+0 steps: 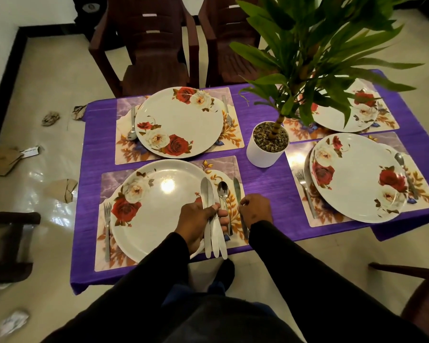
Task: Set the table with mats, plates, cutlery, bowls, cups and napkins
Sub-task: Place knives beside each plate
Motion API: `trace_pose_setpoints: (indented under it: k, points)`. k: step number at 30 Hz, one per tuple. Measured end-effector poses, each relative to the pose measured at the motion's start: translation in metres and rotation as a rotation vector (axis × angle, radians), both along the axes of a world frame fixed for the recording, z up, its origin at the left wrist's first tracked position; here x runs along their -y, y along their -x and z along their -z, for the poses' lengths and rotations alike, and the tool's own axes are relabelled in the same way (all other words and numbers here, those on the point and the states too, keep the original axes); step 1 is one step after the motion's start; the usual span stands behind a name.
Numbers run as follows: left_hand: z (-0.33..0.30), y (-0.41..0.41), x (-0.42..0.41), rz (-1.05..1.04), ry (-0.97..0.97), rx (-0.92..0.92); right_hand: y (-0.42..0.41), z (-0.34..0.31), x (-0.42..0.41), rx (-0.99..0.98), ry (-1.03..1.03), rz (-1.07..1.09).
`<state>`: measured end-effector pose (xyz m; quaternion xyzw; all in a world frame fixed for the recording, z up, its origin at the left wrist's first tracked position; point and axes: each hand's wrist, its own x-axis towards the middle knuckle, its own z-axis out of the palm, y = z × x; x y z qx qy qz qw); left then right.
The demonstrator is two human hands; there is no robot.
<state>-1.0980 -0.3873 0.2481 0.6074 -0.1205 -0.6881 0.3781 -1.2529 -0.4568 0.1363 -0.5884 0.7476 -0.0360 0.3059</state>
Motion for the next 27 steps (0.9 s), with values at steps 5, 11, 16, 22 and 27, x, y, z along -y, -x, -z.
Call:
trace_pose_setpoints:
  k: [5, 11, 16, 22, 27]
  points:
    - [0.001, -0.001, -0.001, 0.004, 0.001, -0.004, -0.001, -0.004, -0.001, 0.004, -0.008, 0.019]
    - [0.012, -0.003, -0.002, -0.022, 0.006, 0.17, -0.013, -0.024, -0.004, 0.057, 0.15, 0.07]
    - [0.018, -0.005, 0.0, -0.006, 0.037, 0.294, -0.031, -0.053, -0.008, 0.501, 0.109, 0.154]
    - [0.026, -0.002, 0.001, -0.126, 0.05, 0.345, -0.037, -0.081, -0.022, 0.829, -0.17, 0.103]
    - [0.029, 0.0, -0.002, -0.162, 0.059, 0.33, -0.022, -0.083, -0.028, 0.886, -0.31, 0.121]
